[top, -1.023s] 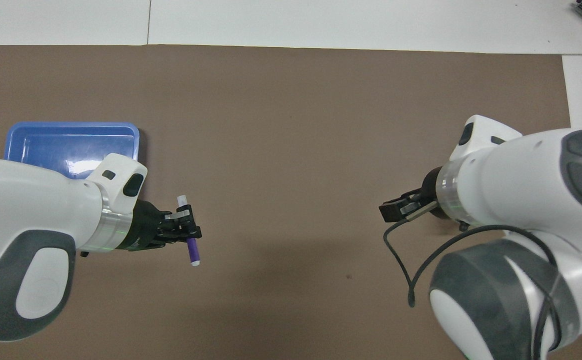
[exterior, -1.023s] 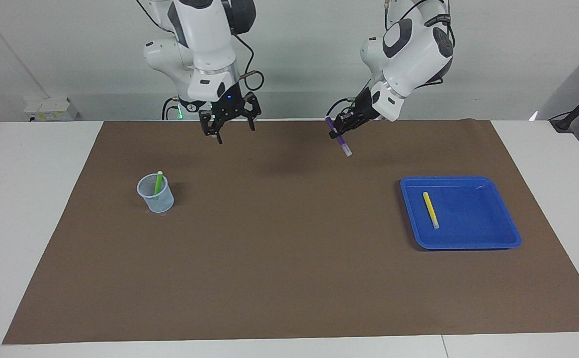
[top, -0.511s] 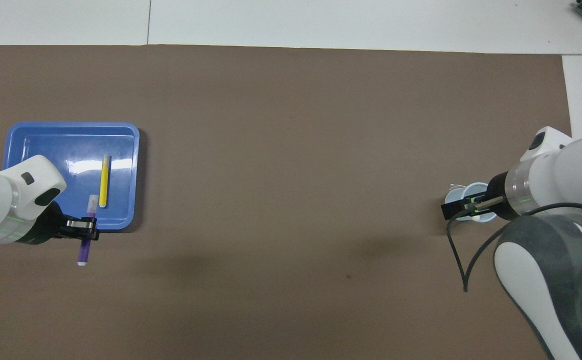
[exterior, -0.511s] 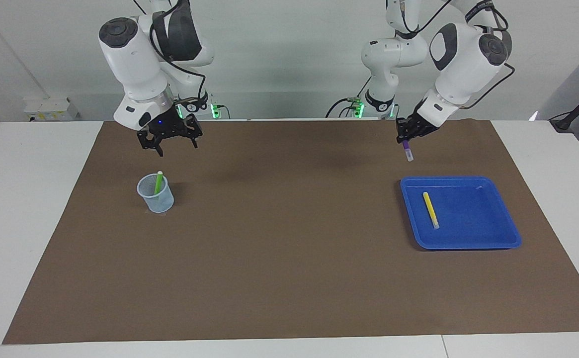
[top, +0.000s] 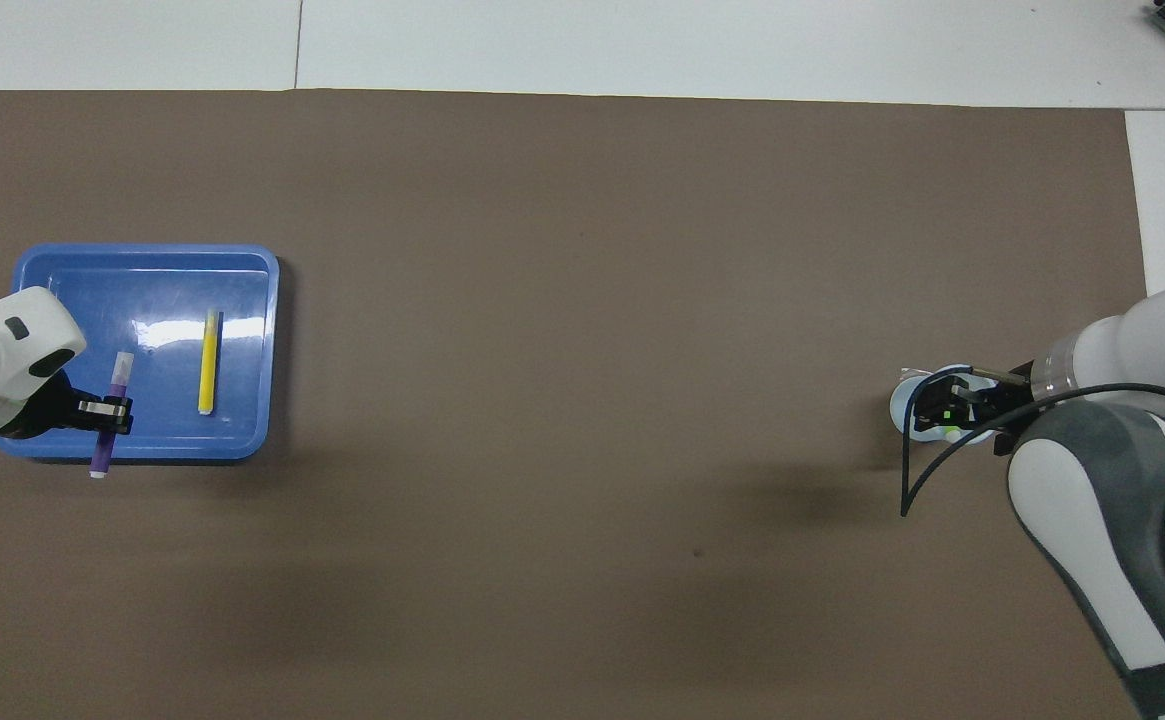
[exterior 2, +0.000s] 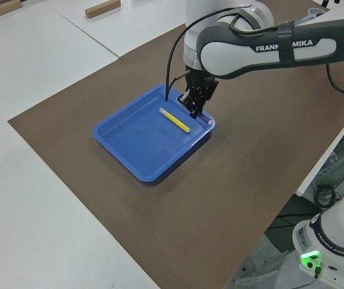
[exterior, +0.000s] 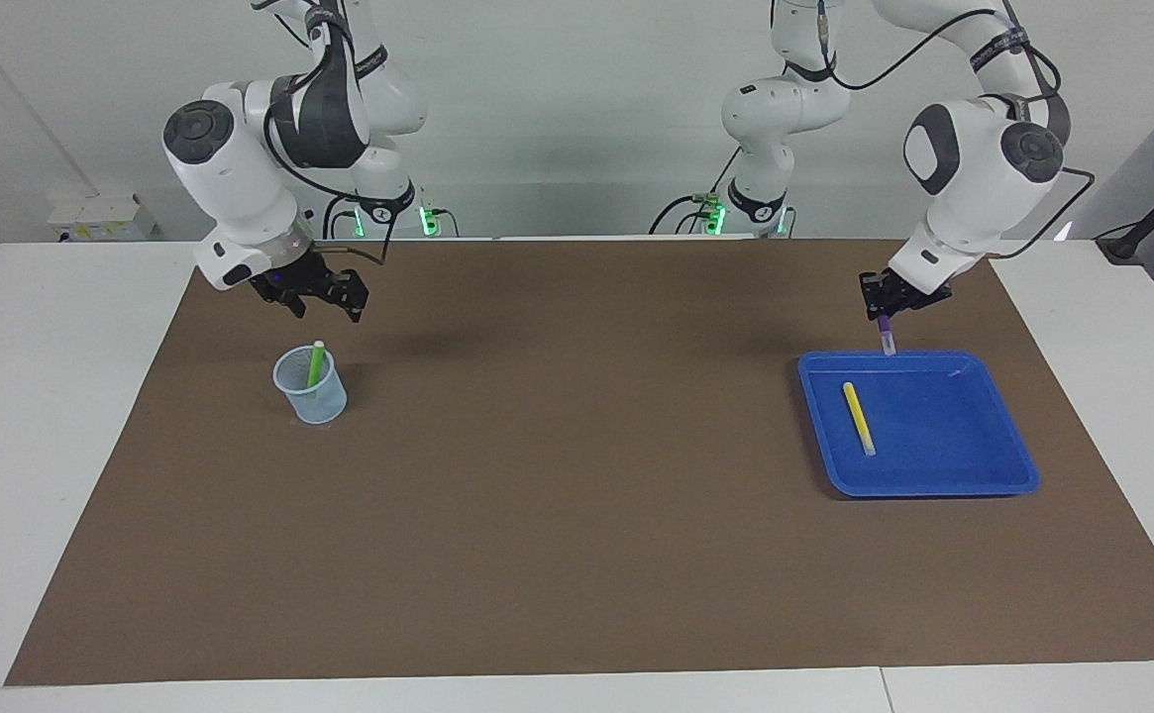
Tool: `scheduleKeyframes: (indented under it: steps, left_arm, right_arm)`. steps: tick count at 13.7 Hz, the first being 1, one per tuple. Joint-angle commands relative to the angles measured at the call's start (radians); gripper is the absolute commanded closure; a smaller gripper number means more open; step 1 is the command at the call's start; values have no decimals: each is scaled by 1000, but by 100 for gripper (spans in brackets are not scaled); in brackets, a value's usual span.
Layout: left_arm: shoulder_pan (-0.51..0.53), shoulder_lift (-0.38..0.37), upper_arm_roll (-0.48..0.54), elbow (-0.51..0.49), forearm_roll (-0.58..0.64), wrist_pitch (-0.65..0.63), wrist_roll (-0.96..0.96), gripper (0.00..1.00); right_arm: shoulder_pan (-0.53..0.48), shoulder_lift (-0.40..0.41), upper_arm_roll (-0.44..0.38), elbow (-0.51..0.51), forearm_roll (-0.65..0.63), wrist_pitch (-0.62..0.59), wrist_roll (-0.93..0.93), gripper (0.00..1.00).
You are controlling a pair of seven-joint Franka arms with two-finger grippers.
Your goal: Right arm passes pens to left for tray arrangement
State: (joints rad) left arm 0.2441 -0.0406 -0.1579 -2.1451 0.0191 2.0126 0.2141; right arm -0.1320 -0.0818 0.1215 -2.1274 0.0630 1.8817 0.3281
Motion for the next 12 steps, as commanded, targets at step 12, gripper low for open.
scheduleKeyframes:
  steps: [12]
  left_arm:
    - [57,315,-11,87,51,310,-4,100]
  right_arm:
    - [-43,56,15,-69,-104,100,100,38]
